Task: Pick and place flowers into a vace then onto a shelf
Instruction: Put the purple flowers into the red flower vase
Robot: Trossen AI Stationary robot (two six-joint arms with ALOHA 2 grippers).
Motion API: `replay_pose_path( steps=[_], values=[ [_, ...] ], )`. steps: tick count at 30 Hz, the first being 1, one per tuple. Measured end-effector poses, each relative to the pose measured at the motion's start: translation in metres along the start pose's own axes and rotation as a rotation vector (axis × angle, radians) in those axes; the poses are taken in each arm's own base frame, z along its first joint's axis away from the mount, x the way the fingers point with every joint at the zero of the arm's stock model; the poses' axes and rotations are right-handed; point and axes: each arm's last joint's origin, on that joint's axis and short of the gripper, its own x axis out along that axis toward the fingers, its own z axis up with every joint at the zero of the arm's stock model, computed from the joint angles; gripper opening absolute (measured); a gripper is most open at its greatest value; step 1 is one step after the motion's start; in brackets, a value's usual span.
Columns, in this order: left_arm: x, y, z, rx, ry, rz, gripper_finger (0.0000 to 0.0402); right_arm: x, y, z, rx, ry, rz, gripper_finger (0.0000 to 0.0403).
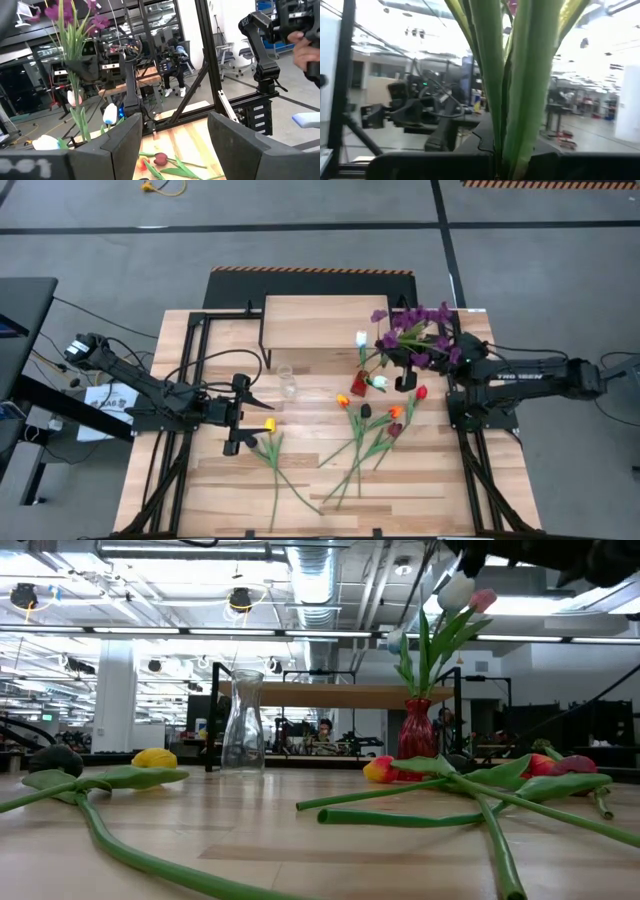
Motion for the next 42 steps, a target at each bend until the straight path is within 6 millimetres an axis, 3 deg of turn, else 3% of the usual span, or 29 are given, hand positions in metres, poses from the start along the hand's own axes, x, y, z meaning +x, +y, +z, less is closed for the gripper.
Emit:
replay_pose_path(
  steps=[5, 29, 42],
  values=[
    [0.000, 0.000, 0.000, 0.003, 0.002, 0.007, 0.0220, -0.005, -0.003, -0.012, 0.025, 0.042, -0.011, 0.0000],
    [0.000, 0.000, 0.000, 0.002, 0.001, 0.008, 0.0220, -0.007, 0.000, -0.030, 0.047, 0.228, -0.025, 0.0000],
    [0.000, 0.000, 0.000, 0.001, -0.001, 0.009, 0.0220, 0.004, -0.003, -0.052, 0.067, 0.293, -0.036, 0.0000]
  ],
)
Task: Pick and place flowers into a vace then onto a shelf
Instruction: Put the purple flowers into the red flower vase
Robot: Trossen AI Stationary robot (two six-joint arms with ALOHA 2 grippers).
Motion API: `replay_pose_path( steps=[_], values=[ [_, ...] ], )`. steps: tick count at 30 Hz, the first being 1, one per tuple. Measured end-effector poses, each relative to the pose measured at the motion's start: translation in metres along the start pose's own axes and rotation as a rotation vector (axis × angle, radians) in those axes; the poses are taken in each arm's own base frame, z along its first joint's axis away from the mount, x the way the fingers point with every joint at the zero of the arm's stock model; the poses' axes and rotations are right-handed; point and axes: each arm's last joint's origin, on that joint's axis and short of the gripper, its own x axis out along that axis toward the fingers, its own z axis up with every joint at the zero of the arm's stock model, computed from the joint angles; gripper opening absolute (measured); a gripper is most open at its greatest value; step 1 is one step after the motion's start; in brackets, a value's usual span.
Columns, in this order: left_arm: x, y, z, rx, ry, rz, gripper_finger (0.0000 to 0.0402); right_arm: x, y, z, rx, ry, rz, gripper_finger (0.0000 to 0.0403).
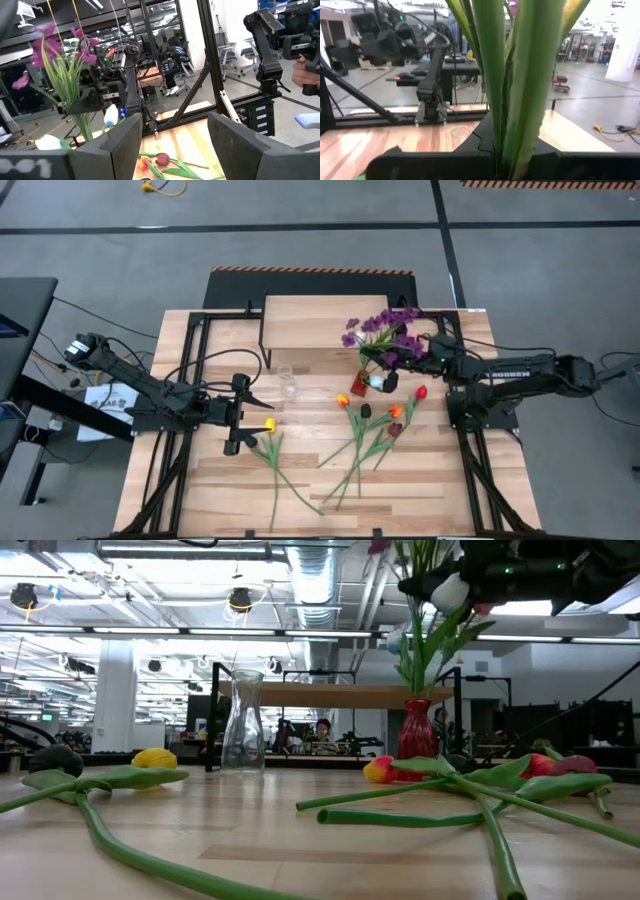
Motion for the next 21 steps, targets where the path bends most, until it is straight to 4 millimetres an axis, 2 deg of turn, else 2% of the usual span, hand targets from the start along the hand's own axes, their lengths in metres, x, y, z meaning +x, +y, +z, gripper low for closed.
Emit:
replay_pose_path(
  steps=[21],
  values=[
    [0.0000, 0.0000, 0.0001, 0.000, 0.000, 0.000, 0.0220, 0.0012, -0.0077, -0.0056, 0.007, 0.039, -0.036, 0.0000]
  ],
)
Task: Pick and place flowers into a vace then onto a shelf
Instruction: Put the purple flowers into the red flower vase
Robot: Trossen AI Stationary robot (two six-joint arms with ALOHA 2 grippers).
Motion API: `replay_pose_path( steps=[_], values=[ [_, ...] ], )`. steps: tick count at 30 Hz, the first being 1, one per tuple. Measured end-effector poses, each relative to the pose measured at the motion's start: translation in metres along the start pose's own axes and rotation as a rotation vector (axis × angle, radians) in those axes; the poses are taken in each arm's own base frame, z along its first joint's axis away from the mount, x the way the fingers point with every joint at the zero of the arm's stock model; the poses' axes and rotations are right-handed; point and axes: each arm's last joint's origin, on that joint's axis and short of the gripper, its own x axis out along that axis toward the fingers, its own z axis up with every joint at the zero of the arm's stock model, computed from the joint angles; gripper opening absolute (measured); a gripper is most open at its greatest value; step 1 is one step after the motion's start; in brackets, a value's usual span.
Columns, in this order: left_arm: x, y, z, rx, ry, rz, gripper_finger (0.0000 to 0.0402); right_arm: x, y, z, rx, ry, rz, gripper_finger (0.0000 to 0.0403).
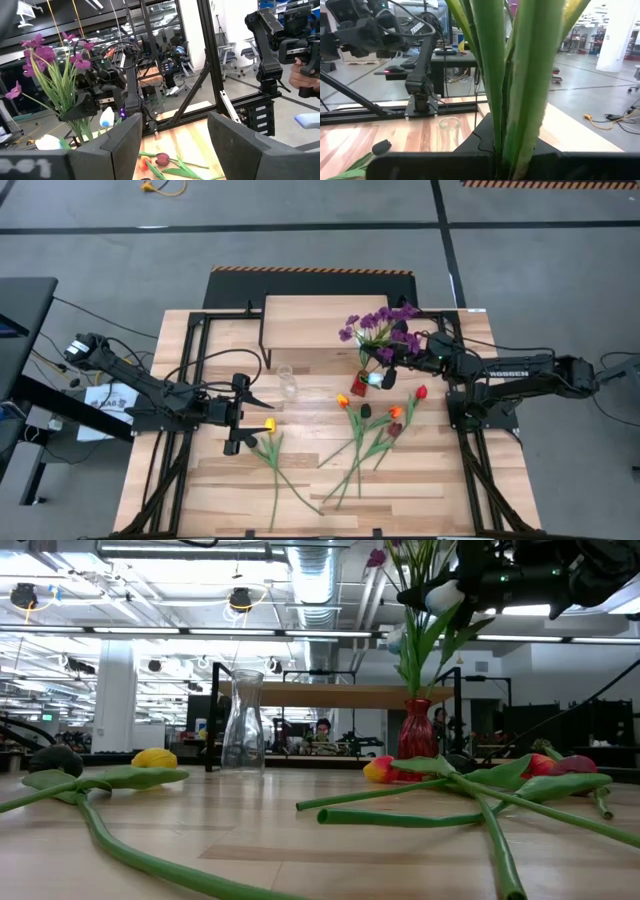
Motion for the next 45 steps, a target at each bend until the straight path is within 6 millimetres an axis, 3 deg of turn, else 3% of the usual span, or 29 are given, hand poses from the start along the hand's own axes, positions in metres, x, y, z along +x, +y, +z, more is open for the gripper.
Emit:
replay_pose_path(
  steps=[26, 35, 45],
  values=[
    [0.000, 0.000, 0.000, 0.000, 0.000, 0.000, 0.0220, 0.000, 0.002, -0.005, 0.028, 0.052, -0.034, 0.0043],
    [0.000, 0.000, 0.000, -0.001, 0.000, 0.000, 0.0220, 0.000, 0.008, -0.005, 0.050, 0.066, -0.007, 0.0098],
    [0.000, 0.000, 0.000, -0.001, 0.000, 0.000, 0.0220, 0.006, 0.014, 0.004, 0.077, 0.246, 0.029, 0.0202]
  ],
)
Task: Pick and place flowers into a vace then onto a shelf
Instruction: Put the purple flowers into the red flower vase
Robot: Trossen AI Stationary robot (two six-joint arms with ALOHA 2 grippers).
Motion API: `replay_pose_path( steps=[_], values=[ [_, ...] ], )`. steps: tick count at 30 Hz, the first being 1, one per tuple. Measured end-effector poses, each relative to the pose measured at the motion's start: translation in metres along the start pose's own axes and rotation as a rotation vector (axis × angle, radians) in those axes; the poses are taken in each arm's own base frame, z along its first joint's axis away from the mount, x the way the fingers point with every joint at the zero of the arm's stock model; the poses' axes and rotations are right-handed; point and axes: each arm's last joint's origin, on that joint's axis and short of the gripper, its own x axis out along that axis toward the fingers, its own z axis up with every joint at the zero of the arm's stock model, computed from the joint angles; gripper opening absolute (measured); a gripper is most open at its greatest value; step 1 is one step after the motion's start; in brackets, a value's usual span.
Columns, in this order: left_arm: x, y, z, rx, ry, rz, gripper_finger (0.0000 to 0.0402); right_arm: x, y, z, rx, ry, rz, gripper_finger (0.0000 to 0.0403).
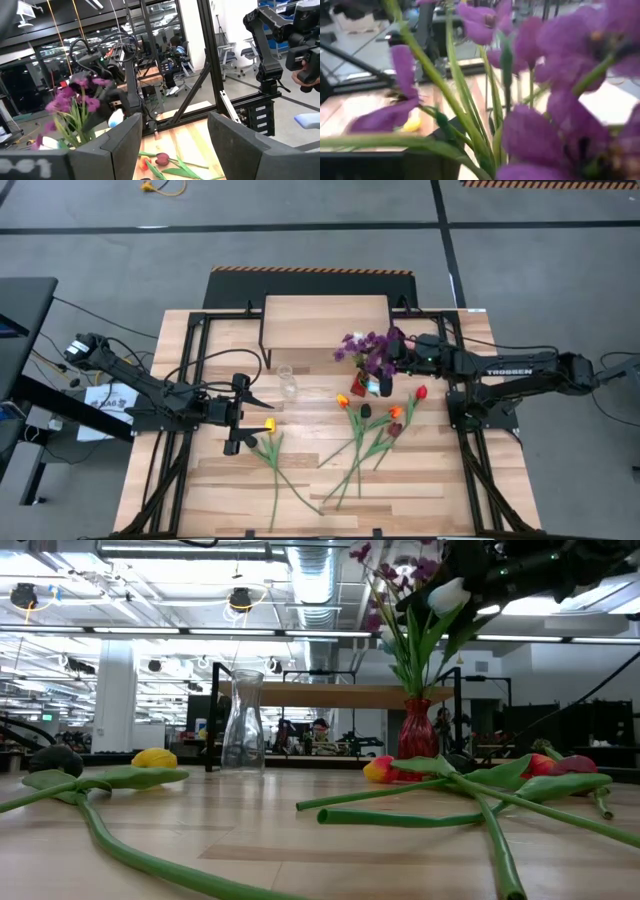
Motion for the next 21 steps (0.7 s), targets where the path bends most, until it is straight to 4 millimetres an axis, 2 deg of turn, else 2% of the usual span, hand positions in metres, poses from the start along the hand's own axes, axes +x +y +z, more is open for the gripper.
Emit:
replay_pose_path(
  steps=[7, 13, 21],
  values=[
    [0.000, 0.000, 0.000, 0.000, 0.000, 0.000, 0.0220, -0.001, 0.002, 0.000, 0.024, 0.152, 0.007, 0.0243],
    [0.000, 0.000, 0.000, -0.001, 0.000, 0.000, 0.0220, -0.004, 0.006, 0.008, 0.018, 0.221, 0.021, 0.0244],
    [0.000, 0.000, 0.000, -0.001, 0.002, -0.001, 0.0220, -0.009, 0.010, 0.029, 0.006, 0.278, 0.038, 0.0244]
  ],
)
